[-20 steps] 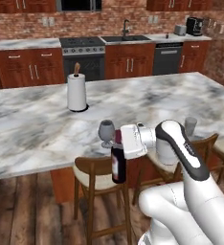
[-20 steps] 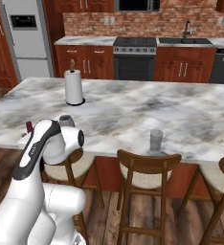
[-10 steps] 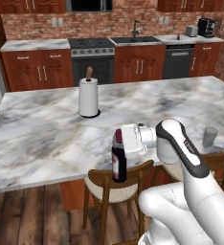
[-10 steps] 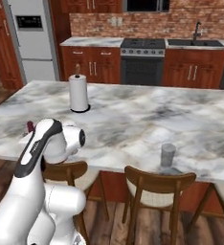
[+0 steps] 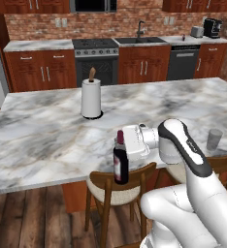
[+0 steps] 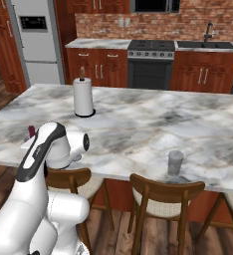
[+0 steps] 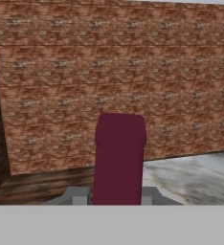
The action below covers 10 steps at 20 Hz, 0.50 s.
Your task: There is a wine glass and glass cup on the dining counter. Place the wine bottle next to the wine glass and the juice bottle next to the glass cup.
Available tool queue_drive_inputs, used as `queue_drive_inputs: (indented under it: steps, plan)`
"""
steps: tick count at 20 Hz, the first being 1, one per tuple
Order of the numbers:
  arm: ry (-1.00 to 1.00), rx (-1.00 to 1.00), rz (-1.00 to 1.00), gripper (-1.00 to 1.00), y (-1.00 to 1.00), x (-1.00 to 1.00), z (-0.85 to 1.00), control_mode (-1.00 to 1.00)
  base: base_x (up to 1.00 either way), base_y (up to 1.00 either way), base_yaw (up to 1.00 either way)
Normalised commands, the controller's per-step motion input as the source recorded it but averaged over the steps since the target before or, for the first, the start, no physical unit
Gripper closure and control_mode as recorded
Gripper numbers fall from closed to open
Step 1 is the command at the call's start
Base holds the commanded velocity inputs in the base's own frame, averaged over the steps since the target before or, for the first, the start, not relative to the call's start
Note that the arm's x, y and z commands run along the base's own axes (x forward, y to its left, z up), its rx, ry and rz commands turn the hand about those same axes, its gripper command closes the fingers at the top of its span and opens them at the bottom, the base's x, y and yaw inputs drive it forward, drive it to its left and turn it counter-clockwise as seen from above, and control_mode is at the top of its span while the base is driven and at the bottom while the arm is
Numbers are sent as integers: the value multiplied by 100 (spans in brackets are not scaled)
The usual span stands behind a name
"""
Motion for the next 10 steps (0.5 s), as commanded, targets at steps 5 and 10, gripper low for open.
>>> queue_drive_inputs:
  steps: [5,10]
  plan:
    - [0,0,0,100,0,0,0,100,0,0,0]
    - [0,0,0,100,0,0,0,100,0,0,0]
